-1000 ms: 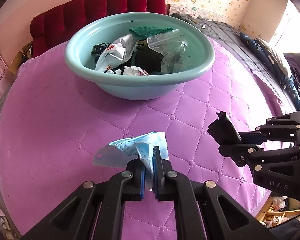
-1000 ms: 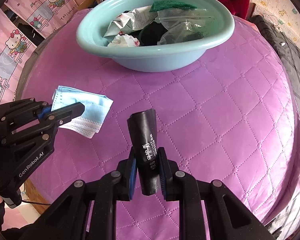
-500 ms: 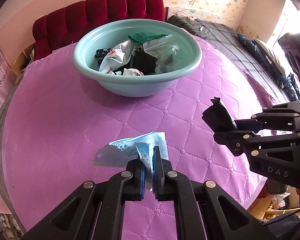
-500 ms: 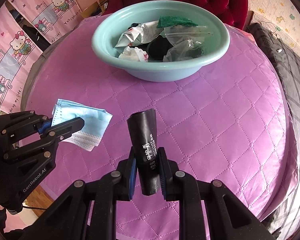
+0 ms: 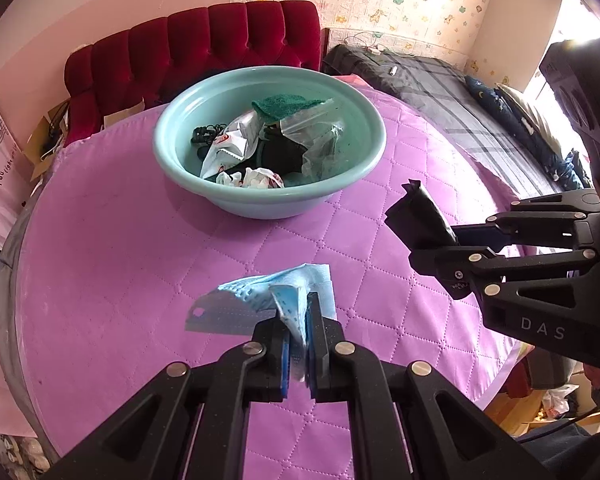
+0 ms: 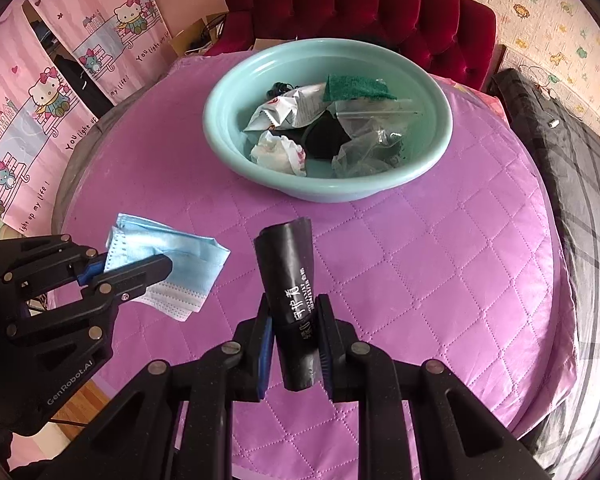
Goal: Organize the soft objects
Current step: 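Carry the mask packet and black bag over the teal basin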
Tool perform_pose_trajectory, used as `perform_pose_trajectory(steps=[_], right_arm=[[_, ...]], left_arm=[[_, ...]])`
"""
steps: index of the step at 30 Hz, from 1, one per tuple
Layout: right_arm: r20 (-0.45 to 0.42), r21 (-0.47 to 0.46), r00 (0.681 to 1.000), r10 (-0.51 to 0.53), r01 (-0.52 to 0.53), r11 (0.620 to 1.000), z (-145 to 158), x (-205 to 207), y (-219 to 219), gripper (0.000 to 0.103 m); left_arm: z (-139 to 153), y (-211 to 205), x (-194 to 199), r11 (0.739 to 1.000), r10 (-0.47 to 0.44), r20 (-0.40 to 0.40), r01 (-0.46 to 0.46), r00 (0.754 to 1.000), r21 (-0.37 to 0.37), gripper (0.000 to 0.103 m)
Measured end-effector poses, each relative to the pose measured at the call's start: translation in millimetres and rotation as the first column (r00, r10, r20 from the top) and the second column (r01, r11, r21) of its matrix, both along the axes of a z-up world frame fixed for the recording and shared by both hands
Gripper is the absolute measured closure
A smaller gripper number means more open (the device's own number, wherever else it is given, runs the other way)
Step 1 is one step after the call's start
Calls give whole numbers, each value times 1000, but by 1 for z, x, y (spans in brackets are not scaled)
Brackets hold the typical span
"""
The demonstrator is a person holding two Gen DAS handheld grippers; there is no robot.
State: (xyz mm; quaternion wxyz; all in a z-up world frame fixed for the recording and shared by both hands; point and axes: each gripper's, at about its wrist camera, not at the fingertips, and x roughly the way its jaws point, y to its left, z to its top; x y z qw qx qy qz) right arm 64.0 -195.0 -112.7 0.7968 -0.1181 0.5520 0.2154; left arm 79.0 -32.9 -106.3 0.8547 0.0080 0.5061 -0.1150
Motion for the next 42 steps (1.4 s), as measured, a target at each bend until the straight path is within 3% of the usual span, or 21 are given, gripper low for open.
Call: perform_pose_trajectory(steps=[18,30,42], right_arm=[[75,27,997,-4,2,1000,51,36,8,82],[96,35,995,-38,35,999,66,90,16,82],[72,36,994,-87,84,996,55,148,22,81]], left_arm=[[50,0,30,999,-28,75,30,997,-21,97],[55,1,79,999,-30,88,34,996,-39,97],[47,3,134,999,-29,92,31,995,-21,97]])
